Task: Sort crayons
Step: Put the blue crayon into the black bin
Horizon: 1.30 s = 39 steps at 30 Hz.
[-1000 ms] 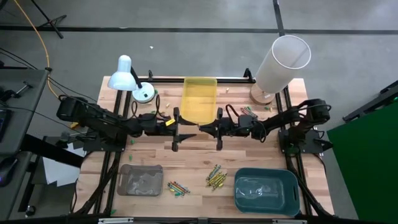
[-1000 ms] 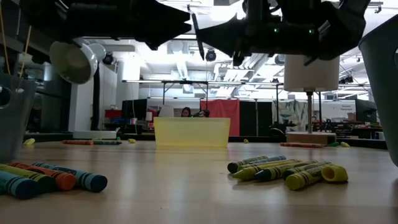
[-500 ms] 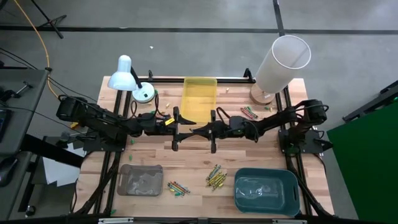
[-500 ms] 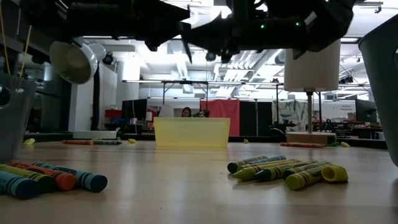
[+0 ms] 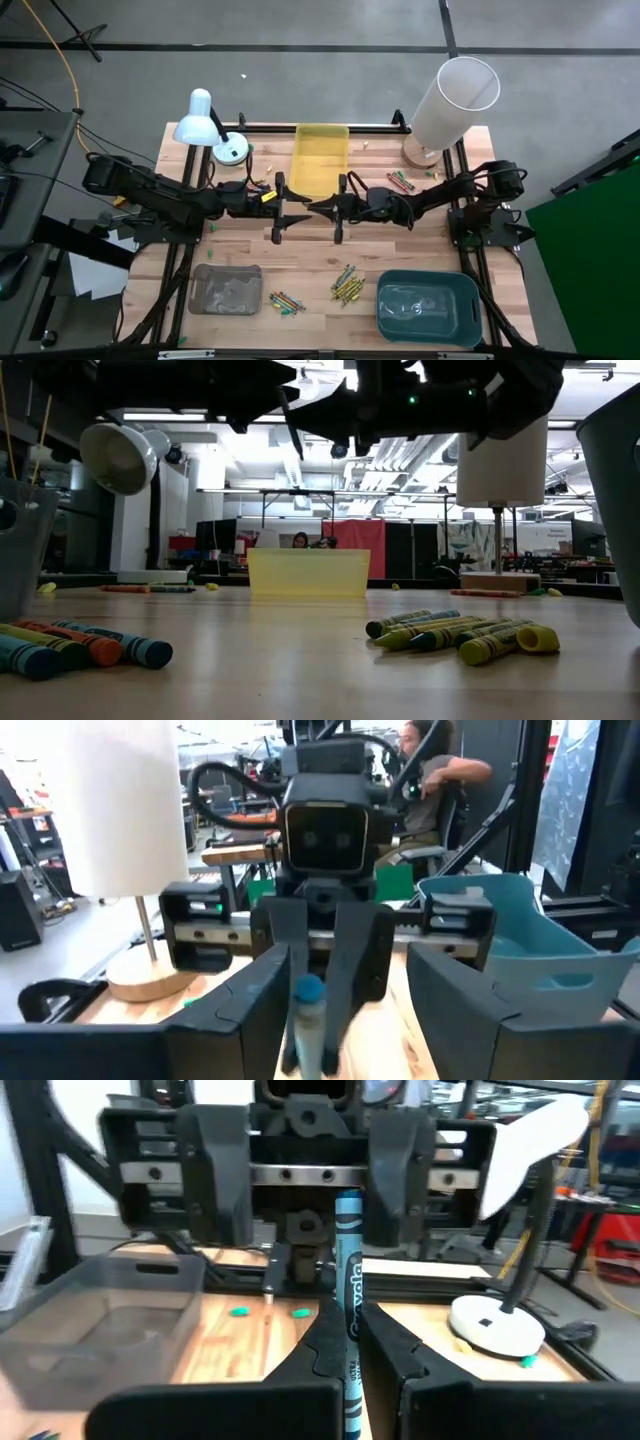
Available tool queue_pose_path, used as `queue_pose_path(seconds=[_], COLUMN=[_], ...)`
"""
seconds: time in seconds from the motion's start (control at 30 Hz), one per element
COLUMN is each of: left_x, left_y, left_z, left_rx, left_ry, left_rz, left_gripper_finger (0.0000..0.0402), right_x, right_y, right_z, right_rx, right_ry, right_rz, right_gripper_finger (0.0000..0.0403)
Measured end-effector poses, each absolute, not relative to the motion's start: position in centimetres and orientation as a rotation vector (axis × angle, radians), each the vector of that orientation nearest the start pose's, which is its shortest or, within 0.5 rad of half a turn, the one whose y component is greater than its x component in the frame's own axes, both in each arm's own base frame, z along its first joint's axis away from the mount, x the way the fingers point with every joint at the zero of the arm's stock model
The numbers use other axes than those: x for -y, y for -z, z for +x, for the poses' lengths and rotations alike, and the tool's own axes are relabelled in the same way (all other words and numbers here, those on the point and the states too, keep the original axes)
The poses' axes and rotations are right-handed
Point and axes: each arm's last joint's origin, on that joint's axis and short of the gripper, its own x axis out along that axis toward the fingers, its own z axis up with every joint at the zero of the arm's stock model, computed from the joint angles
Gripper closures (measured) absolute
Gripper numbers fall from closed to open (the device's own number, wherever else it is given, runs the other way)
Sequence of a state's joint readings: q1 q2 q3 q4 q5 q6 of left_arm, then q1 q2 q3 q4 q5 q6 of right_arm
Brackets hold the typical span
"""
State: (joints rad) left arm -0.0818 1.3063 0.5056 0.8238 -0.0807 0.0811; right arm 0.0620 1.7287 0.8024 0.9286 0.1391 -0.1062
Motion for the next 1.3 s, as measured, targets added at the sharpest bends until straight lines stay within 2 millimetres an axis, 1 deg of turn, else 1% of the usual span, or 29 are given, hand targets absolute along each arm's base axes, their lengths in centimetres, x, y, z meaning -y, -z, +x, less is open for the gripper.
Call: queue_pose_path(seconds=[0.17,0.4,0.5,0.63,0.7,0.8,0.83,0.93,1.0,1.2,1.3], left_x=[1.8,1.8,1.8,1.8,1.7,1.6,1.6,1.6,1.5,1.1,1.1], left_y=[-22.6,-22.5,-22.5,-22.6,-22.6,-22.5,-22.5,-22.5,-22.4,-23.0,-23.4], left_z=[26.0,26.0,26.0,26.0,26.0,26.0,26.0,26.0,26.0,24.9,24.1], left_rx=[0.017,0.007,0.008,0.011,0.011,0.008,0.005,0.003,-0.010,-0.067,-0.110], left_ry=[-0.008,-0.018,-0.018,-0.025,-0.034,-0.067,-0.074,-0.091,-0.103,-0.165,-0.189], left_rz=[0.082,0.082,0.082,0.082,0.082,0.081,0.081,0.080,0.082,0.091,0.100], left_gripper_finger=[0.0231,0.0250,0.0266,0.0302,0.0327,0.0378,0.0387,0.0389,0.0394,0.0397,0.0398], right_x=[-1.8,-2.5,-2.5,-2.5,-2.5,-2.5,-2.5,-2.5,-2.5,-2.2,-2.2], right_y=[-20.5,-20.8,-20.8,-20.8,-20.8,-20.8,-20.8,-20.7,-20.7,-20.7,-20.5], right_z=[35.2,35.2,35.2,35.2,35.2,35.2,35.2,35.2,35.2,35.1,34.9], right_rx=[0.006,0.031,0.030,0.029,0.028,0.027,0.026,0.024,0.024,0.009,-0.039], right_ry=[0.104,0.117,0.117,0.115,0.114,0.115,0.115,0.114,0.117,0.238,0.317], right_rz=[-0.105,-0.133,-0.134,-0.134,-0.134,-0.134,-0.134,-0.135,-0.135,-0.140,-0.197], right_gripper_finger=[0.0402,0.0402,0.0402,0.0402,0.0402,0.0399,0.0396,0.0380,0.0363,0.0281,0.0243])
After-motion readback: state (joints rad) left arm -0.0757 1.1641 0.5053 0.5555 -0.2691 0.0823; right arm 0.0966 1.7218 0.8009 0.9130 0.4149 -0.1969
